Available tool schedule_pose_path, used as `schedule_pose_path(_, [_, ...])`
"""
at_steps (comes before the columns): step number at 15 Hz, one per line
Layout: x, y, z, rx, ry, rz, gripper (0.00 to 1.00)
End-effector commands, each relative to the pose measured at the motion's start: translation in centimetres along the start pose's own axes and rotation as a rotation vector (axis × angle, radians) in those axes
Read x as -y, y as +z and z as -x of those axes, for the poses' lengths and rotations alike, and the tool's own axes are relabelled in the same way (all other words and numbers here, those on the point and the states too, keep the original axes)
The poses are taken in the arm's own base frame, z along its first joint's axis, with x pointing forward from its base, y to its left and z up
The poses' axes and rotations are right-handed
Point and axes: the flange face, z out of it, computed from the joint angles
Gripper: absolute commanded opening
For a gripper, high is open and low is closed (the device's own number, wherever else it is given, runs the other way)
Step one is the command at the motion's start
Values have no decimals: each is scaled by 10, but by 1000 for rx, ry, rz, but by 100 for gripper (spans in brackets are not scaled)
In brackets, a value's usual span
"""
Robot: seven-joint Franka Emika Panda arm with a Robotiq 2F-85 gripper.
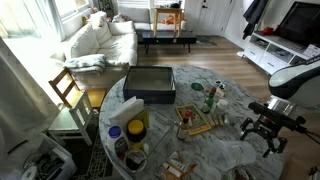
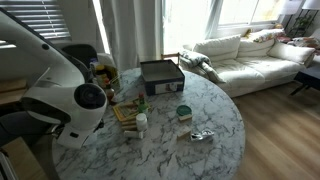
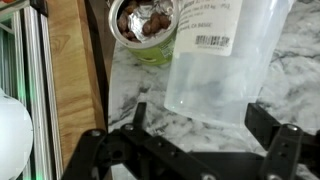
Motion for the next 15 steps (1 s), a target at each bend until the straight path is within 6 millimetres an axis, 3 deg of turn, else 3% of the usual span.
schedule_pose_path(1, [2,9,-2,17,43,-9,100])
schedule_pose_path(10, [16,26,1,-54,65,-101,100])
schedule_pose_path(12, [20,29,3,-90,55,-119,74])
schedule_pose_path(15, [25,27,12,-112,28,-136,66])
